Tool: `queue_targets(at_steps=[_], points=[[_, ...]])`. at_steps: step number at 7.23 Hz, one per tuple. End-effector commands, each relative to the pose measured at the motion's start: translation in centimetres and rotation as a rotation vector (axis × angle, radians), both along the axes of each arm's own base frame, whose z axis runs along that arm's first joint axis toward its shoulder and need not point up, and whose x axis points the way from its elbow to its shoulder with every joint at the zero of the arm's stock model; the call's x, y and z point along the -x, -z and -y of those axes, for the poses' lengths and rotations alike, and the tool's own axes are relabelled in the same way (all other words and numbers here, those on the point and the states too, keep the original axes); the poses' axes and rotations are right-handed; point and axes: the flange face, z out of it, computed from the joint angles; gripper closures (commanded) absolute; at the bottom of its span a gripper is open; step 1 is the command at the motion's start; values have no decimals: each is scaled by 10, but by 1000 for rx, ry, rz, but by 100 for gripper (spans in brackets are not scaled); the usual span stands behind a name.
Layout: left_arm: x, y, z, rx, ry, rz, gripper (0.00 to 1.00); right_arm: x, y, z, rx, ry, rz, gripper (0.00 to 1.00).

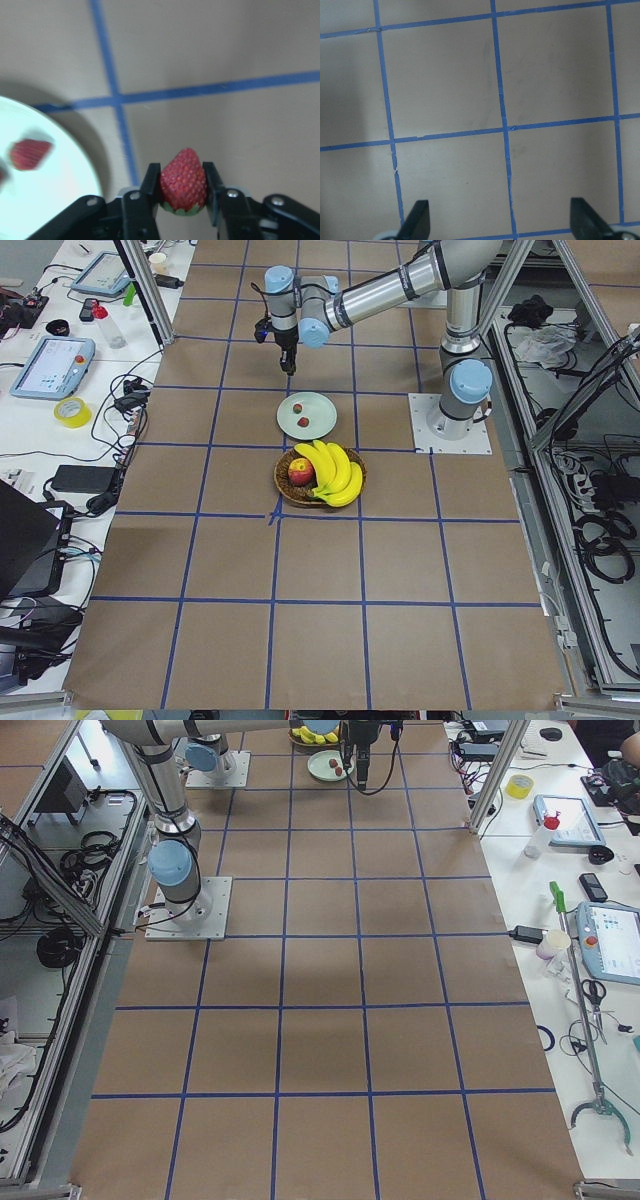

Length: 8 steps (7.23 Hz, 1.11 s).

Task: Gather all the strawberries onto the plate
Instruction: 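Carry the strawberry to the plate and release it with the left gripper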

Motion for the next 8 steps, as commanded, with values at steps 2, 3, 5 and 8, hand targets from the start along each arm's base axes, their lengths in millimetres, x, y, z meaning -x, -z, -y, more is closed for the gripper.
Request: queue_targets(at_steps=[2, 3, 5, 8], points=[[-91, 11, 1, -45, 8, -26, 100, 0, -1, 0, 7, -2, 1, 0], [-93, 34, -18, -84, -5, -30, 100, 0, 0, -1, -4, -2, 0, 0], [-91, 45, -29, -105, -5, -36, 92, 0, -1, -3, 1, 1, -1, 0], [-92, 46, -31, -106, -17, -37, 19, 1, -2, -1, 12, 4, 0, 0]])
